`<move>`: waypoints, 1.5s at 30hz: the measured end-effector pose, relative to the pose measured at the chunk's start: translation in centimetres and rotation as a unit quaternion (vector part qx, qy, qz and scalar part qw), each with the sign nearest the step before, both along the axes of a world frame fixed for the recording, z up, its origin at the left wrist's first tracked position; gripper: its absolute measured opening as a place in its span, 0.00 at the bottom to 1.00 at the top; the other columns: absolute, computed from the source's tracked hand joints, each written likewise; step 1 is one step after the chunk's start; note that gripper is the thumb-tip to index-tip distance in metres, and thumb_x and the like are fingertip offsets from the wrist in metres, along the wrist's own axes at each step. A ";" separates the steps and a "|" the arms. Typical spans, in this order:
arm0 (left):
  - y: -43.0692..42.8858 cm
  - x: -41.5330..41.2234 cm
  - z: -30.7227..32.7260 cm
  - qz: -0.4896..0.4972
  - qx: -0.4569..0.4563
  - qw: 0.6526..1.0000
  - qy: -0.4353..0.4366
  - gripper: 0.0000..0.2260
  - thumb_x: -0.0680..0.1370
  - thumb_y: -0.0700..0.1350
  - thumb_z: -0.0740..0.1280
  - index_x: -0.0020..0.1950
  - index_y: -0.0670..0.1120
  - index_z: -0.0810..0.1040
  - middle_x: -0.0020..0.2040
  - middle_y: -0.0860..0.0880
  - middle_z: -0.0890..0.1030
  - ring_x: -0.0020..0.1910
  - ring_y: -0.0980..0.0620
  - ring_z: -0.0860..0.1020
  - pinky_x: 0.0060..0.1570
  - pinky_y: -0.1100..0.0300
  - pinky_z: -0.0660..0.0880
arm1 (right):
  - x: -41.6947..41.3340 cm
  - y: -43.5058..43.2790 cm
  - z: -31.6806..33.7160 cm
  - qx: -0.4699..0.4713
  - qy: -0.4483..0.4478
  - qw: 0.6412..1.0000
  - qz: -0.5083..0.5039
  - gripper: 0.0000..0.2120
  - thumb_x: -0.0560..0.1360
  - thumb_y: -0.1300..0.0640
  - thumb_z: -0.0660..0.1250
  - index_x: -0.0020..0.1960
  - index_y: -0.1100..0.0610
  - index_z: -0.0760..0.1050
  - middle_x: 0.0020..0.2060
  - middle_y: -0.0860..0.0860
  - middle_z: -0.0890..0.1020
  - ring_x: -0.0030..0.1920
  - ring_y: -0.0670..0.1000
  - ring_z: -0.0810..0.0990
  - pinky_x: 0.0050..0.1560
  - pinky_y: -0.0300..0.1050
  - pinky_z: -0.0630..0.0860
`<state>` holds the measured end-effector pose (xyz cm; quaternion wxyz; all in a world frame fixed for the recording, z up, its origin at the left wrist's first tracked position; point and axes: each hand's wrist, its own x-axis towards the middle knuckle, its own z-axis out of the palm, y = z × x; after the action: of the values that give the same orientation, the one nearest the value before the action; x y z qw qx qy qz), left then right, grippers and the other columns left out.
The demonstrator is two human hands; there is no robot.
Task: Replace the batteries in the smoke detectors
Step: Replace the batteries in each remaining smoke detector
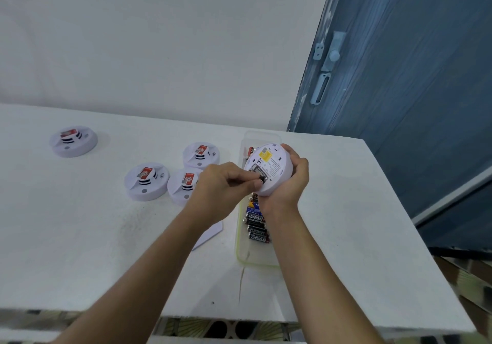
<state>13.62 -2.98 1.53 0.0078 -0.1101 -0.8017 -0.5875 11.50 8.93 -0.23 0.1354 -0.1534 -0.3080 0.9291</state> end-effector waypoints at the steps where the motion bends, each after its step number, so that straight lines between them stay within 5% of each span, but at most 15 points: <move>1: 0.0 0.0 0.0 0.001 0.024 1.000 -0.018 0.07 0.70 0.40 0.77 0.46 0.48 0.86 0.43 0.52 0.85 0.43 0.60 0.82 0.42 0.73 0.74 | -0.1 0.0 -0.1 -0.007 0.003 1.000 0.004 0.14 0.70 0.50 0.62 0.51 0.55 0.78 0.47 0.57 0.81 0.52 0.66 0.79 0.53 0.58 0.74; 5: 0.0 -0.2 0.0 -0.013 0.174 0.975 -0.136 0.06 0.67 0.31 0.76 0.41 0.39 0.84 0.38 0.47 0.85 0.41 0.55 0.84 0.43 0.69 0.77 | -0.1 -0.1 -0.4 -0.023 0.008 1.000 0.013 0.15 0.69 0.51 0.63 0.52 0.55 0.79 0.49 0.59 0.81 0.58 0.70 0.80 0.54 0.60 0.74; 11: -0.6 -1.3 -0.9 -0.032 0.219 0.947 -0.232 0.16 0.59 0.36 0.80 0.29 0.43 0.72 0.31 0.45 0.74 0.41 0.46 0.76 0.44 0.57 0.73 | 0.1 -0.2 -0.9 -0.040 0.028 0.998 0.033 0.14 0.69 0.50 0.63 0.49 0.55 0.80 0.48 0.59 0.81 0.56 0.67 0.79 0.50 0.56 0.75; 15: -1.0 -1.4 -1.6 -0.049 0.201 0.948 -0.243 0.18 0.58 0.40 0.80 0.30 0.44 0.70 0.28 0.48 0.72 0.34 0.49 0.72 0.36 0.61 0.70 | 0.3 -0.2 -1.2 -0.024 0.028 0.999 0.039 0.14 0.68 0.50 0.62 0.49 0.55 0.80 0.52 0.60 0.80 0.60 0.68 0.79 0.52 0.56 0.74; 22: -4.0 -1.7 -2.0 -0.076 -0.092 0.975 -0.187 0.21 0.67 0.53 0.79 0.32 0.47 0.67 0.27 0.52 0.75 0.33 0.53 0.78 0.34 0.61 0.70 | 0.9 -0.5 -1.6 0.018 -0.015 0.999 0.034 0.16 0.71 0.51 0.60 0.53 0.56 0.78 0.56 0.61 0.83 0.56 0.63 0.80 0.50 0.53 0.74; 26: -6.4 -1.1 -2.5 -0.075 -0.325 0.934 -0.129 0.14 0.68 0.55 0.78 0.44 0.49 0.78 0.42 0.54 0.81 0.42 0.54 0.78 0.37 0.66 0.71 | 1.1 0.4 -1.7 0.023 -0.017 0.999 0.027 0.13 0.78 0.54 0.56 0.50 0.55 0.79 0.43 0.53 0.85 0.46 0.58 0.81 0.47 0.50 0.75; 30: -7.2 0.2 -4.0 -0.066 -0.415 0.902 -0.103 0.22 0.64 0.55 0.79 0.52 0.52 0.75 0.51 0.55 0.76 0.49 0.53 0.74 0.43 0.63 0.72 | 1.2 0.4 -1.5 0.027 -0.011 0.999 0.032 0.13 0.78 0.54 0.56 0.51 0.55 0.78 0.43 0.52 0.86 0.46 0.57 0.81 0.48 0.50 0.75; 38: -7.2 1.0 -4.7 -0.013 -0.371 0.926 -0.064 0.21 0.66 0.52 0.76 0.53 0.52 0.72 0.52 0.53 0.76 0.46 0.52 0.74 0.45 0.58 0.74 | 1.5 -0.6 -1.4 0.018 -0.015 0.999 0.036 0.13 0.75 0.52 0.59 0.51 0.54 0.80 0.50 0.55 0.84 0.51 0.59 0.81 0.53 0.55 0.74; 45: -6.7 1.3 -0.9 0.053 -0.003 0.998 -0.043 0.20 0.68 0.46 0.77 0.57 0.55 0.75 0.52 0.55 0.79 0.46 0.55 0.77 0.45 0.62 0.75 | 1.8 -2.0 -0.7 0.001 -0.024 0.999 0.045 0.19 0.68 0.50 0.64 0.56 0.56 0.78 0.63 0.60 0.81 0.60 0.61 0.80 0.53 0.51 0.75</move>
<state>14.95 -9.73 0.61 0.0037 -0.0423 -0.8079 -0.5879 13.29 6.89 -0.95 0.0864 -0.1616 -0.3184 0.9301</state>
